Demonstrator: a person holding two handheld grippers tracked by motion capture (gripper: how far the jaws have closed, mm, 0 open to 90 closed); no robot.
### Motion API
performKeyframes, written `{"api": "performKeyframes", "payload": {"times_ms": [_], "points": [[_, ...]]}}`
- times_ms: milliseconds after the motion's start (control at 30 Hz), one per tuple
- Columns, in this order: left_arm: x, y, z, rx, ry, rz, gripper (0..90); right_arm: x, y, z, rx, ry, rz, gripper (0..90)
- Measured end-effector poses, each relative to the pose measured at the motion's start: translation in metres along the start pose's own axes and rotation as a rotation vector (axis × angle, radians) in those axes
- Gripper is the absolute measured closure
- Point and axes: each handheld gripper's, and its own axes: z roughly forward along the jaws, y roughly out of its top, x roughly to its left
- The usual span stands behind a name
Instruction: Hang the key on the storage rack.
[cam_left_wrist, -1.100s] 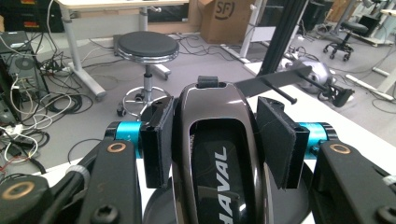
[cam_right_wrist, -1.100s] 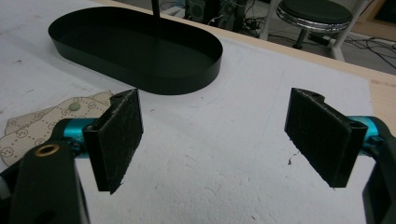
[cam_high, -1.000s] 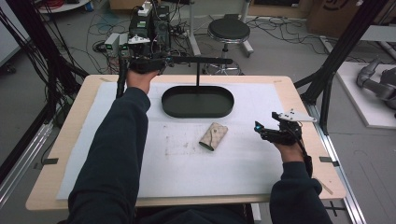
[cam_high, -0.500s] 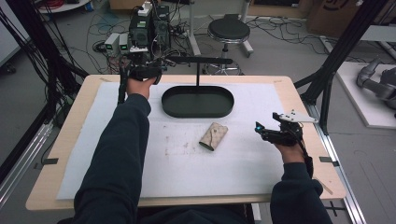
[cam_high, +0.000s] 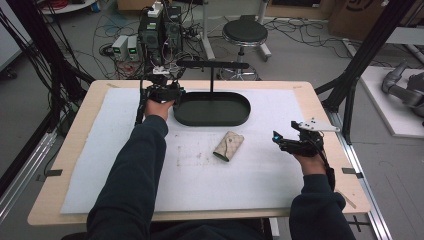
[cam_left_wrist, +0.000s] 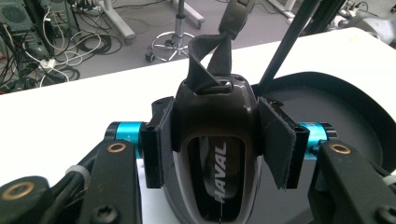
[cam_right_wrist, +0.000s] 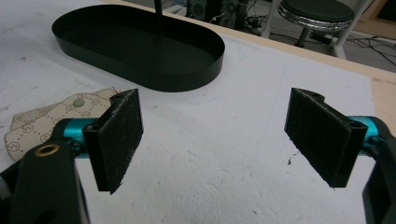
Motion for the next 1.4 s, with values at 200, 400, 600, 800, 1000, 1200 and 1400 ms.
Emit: {"api": "performKeyframes", "payload": {"times_ms": [200,400,600,800,1000,1200,1400], "points": [[-0.002,-0.002,0.006,-0.005,0.031,0.02,47.6,-0.001,-0.001,0.0,-0.003,0.004,-0.001,19.7],[-0.002,-0.002,0.001,-0.027,0.038,0.019,32.5,-0.002,-0.001,-0.001,-0.006,0.005,-0.001,19.7],[-0.004,-0.018,-0.014,-0.03,-0.015,0.036,27.4,0.0,-0.001,0.0,-0.001,0.012,-0.009,19.7],[0.0,-0.042,-0.052,-0.119,-0.097,0.033,21.6,0.001,-0.001,0.003,0.007,0.007,-0.015,19.6],[0.009,-0.061,-0.086,-0.192,-0.098,0.065,21.4,0.005,0.0,0.006,0.006,-0.015,-0.018,19.6],[0.015,-0.082,-0.114,-0.265,-0.104,0.134,21.4,0.008,0.0,0.007,0.01,-0.017,-0.032,19.6],[0.018,-0.098,-0.134,-0.292,-0.095,0.133,17.9,0.012,0.0,0.008,0.008,-0.007,-0.037,19.6]]}}
